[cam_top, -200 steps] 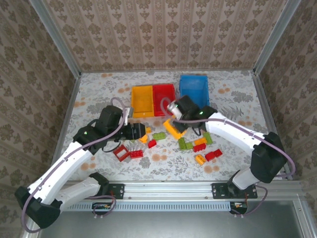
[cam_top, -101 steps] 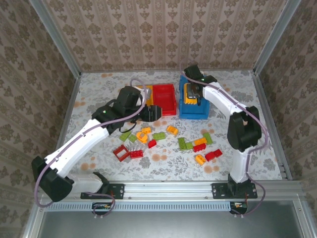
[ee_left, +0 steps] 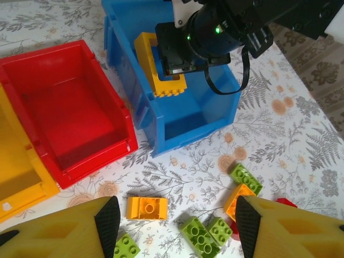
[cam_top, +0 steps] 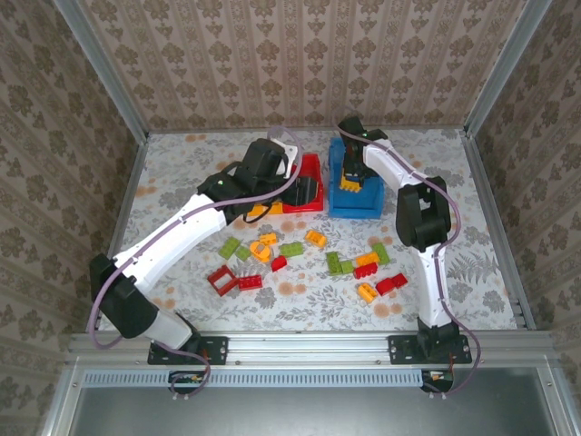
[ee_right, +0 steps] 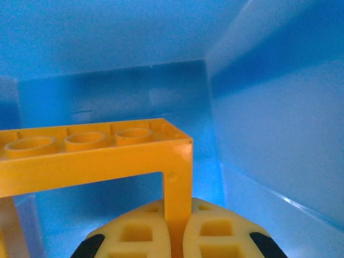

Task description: Sort the legos into containers by color

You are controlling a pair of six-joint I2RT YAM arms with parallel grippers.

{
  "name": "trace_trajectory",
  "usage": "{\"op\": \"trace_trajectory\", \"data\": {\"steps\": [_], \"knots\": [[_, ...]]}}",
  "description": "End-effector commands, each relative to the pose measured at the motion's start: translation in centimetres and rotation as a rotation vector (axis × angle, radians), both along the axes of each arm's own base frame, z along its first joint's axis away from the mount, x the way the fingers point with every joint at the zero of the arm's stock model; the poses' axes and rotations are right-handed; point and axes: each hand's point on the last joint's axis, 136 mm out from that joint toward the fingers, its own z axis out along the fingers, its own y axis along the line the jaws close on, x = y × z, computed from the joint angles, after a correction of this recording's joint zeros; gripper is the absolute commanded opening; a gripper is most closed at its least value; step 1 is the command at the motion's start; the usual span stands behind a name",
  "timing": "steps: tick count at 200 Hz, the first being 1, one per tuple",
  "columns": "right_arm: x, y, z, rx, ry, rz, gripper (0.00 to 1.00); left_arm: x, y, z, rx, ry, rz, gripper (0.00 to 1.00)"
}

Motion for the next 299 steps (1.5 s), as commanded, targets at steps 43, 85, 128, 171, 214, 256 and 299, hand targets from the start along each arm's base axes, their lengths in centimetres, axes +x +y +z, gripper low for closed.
{"op": "trace_trajectory", "data": {"steps": [43,85,128,171,214,256,299], "knots": [[0.0,2.1,3.0,0.112,-0.011,0.063,0.42,-0.6,4.0,-1.7,0.075,0.058,0.117,0.62],[-1.3,2.3,11.1,0.128,-0.197,0.094,0.43,-2.0,11.8,-4.7,0.069,0.217,0.385,0.61],[-6.1,7.4,18.3,0.293,-0.511,0.317,0.44,-7.1,19.8,-10.0,0.119,0.503,0.673,0.58],[-18.3,19.6,16.5,0.588,-0.541,0.847,0.54,-12.7,24.0,-15.2,0.249,0.760,0.856,0.42],[-26.3,23.9,12.6,0.818,-0.351,1.010,0.54,-15.1,25.2,-18.7,0.278,0.856,0.895,0.41],[-29.4,25.9,11.2,0.852,-0.258,1.119,0.56,-14.4,25.2,-22.0,0.248,0.902,0.920,0.39],[-29.4,26.6,11.2,0.860,-0.242,1.127,0.56,-12.9,25.6,-23.8,0.254,0.874,0.928,0.34]]}}
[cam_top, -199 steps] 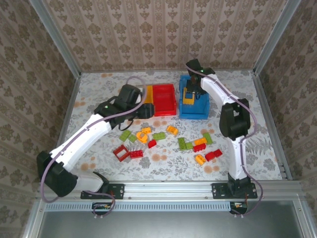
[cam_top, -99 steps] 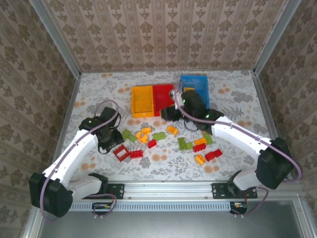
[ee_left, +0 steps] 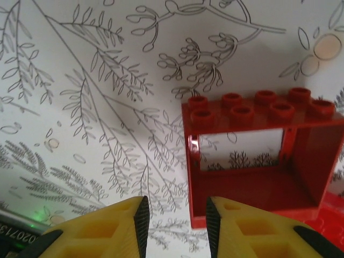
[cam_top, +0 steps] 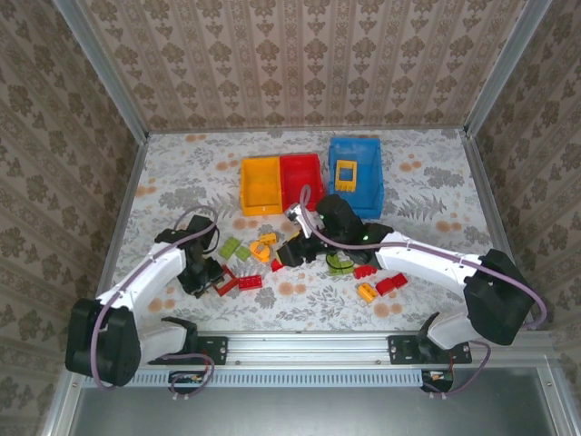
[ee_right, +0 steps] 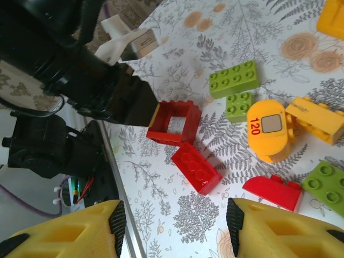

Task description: Sort the legos into containers by color

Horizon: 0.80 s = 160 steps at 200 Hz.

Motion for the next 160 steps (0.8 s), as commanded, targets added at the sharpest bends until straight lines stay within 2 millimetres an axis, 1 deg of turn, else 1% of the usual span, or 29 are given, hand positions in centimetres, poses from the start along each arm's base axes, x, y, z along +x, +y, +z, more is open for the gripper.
{"op": "trace_trajectory", "data": {"steps": [1,10,21,40,68,83,92,103,112,121,135,142,144,146,160], "knots": [[0.0,1.1,1.2,0.042,-0.007,0.036,0.56,1.3,-0.1,-0.8,-0.012,-0.043,0.005,0.34],[0.1,1.2,1.1,0.041,-0.004,0.039,0.56,1.5,-0.1,-1.2,-0.014,-0.045,0.006,0.32],[0.1,1.3,1.2,0.038,-0.001,0.046,0.56,1.6,-0.1,-1.6,-0.014,-0.039,0.005,0.27],[0.2,1.4,1.2,0.031,-0.001,0.051,0.55,1.2,0.0,-2.2,-0.009,-0.011,0.001,0.18],[0.5,1.4,1.2,0.025,-0.007,0.041,0.55,0.9,0.2,-2.0,-0.004,-0.018,0.004,0.09],[0.7,1.5,1.4,0.026,-0.015,0.034,0.55,1.0,0.5,-1.2,0.009,-0.035,0.001,0.00],[0.9,1.4,1.7,0.026,-0.024,0.024,0.55,1.1,0.8,-0.4,0.026,-0.050,-0.001,0.00],[1.4,1.3,2.6,0.029,-0.052,0.006,0.55,1.8,1.1,1.3,0.041,-0.091,-0.016,0.00],[2.1,1.1,3.4,0.023,-0.087,-0.027,0.55,2.9,1.0,3.1,0.047,-0.135,-0.039,0.00],[3.2,0.4,4.4,0.013,-0.138,-0.093,0.56,4.1,0.9,5.0,0.056,-0.178,-0.062,0.00],[5.1,-1.1,6.0,0.003,-0.223,-0.210,0.58,6.6,0.2,7.6,0.059,-0.228,-0.116,0.00],[6.1,-1.7,6.2,-0.008,-0.250,-0.265,0.60,8.2,-0.4,8.8,0.057,-0.251,-0.150,0.00],[6.1,-2.0,7.3,0.010,-0.274,-0.278,0.61,8.7,-0.6,9.2,0.057,-0.257,-0.160,0.00],[6.4,-2.3,7.7,0.017,-0.288,-0.295,0.61,9.1,-0.8,9.4,0.056,-0.260,-0.169,0.00],[7.9,-3.4,9.3,0.022,-0.373,-0.375,0.63,12.7,-2.2,11.2,0.063,-0.294,-0.249,0.00]]}}
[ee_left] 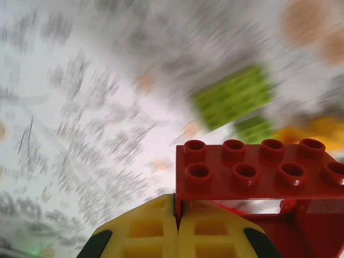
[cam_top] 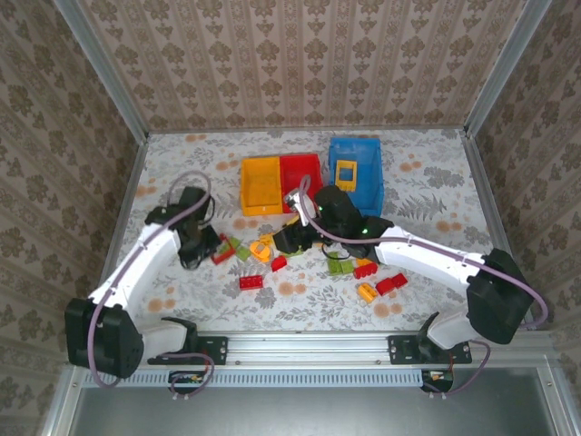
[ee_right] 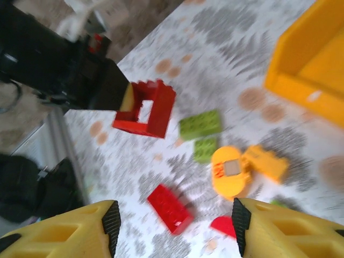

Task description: Sort the legos into containers by color

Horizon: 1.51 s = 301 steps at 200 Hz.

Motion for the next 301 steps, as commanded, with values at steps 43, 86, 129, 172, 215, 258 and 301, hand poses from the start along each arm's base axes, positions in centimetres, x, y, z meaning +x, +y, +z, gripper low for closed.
{"op": "trace_trajectory", "data": {"steps": [43,86,129,172,215,258,301], "knots": [[9.4,-4.3,6.7,-0.092,-0.266,-0.405,0.66,14.4,-5.3,4.7,0.138,-0.089,-0.321,0.00],[12.1,-4.9,7.8,-0.088,-0.237,-0.478,0.66,21.1,-8.3,2.6,0.172,-0.072,-0.397,0.00],[11.7,-5.8,6.9,-0.094,-0.208,-0.481,0.66,24.3,-9.8,-0.1,0.194,-0.056,-0.429,0.00],[11.6,-6.3,6.0,-0.101,-0.178,-0.490,0.66,24.9,-10.6,-3.0,0.191,-0.030,-0.448,0.00],[11.3,-6.8,5.1,-0.120,-0.150,-0.492,0.66,25.0,-11.6,-3.9,0.161,-0.028,-0.457,0.05],[10.6,-7.9,4.5,-0.132,-0.132,-0.500,0.67,24.8,-12.0,-3.6,0.144,-0.033,-0.463,0.14],[9.5,-9.9,3.8,-0.157,-0.111,-0.520,0.67,24.8,-12.2,-0.6,0.130,-0.103,-0.463,0.28]]}}
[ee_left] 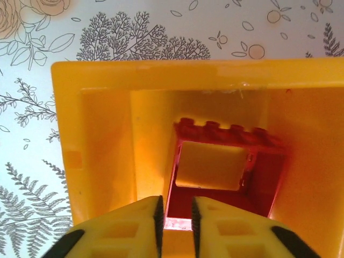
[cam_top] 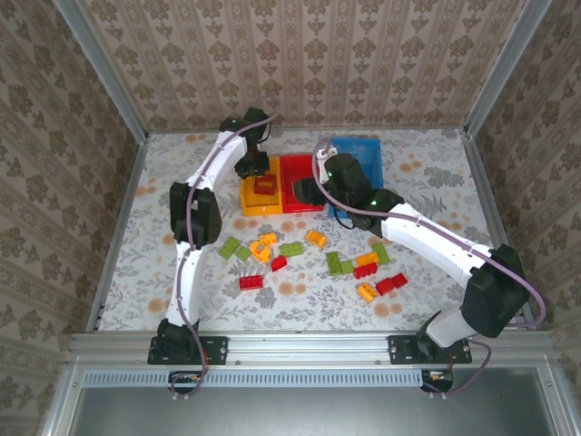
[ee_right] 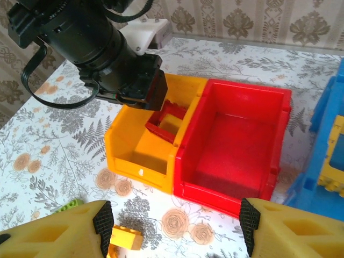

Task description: Sort the legos into containers by color

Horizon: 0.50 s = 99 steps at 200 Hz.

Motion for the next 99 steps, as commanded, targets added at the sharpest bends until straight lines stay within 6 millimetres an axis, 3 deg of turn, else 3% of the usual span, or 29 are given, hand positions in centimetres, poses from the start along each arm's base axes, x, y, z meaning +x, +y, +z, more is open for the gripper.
{"op": "trace_trajectory", "data": {"steps": [1,16,25,59,77,95,99], "knots": [[-1.1,-1.7,0.4,0.007,0.014,-0.027,0.67,-0.1,-0.4,3.4,-0.035,-0.063,-0.016,0.28],[-1.6,-2.5,-0.9,-0.021,0.048,-0.036,0.67,-0.3,-0.5,4.5,-0.047,-0.083,-0.015,0.34],[-2.4,-3.3,-0.5,-0.021,0.045,-0.042,0.67,-0.6,-0.5,5.4,-0.055,-0.099,-0.012,0.35],[-5.1,-5.5,-3.8,-0.113,0.164,-0.058,0.65,-2.6,-0.9,9.7,-0.095,-0.190,-0.016,0.44],[-6.7,-6.8,-6.2,-0.164,0.249,-0.080,0.62,-4.8,-1.4,11.6,-0.153,-0.238,-0.045,0.48],[-7.7,-9.4,-8.3,-0.223,0.309,-0.166,0.62,-7.1,-2.1,13.3,-0.256,-0.295,-0.088,0.53],[-8.0,-10.2,-8.8,-0.237,0.331,-0.187,0.62,-8.5,-3.6,13.6,-0.290,-0.301,-0.137,0.53]]}}
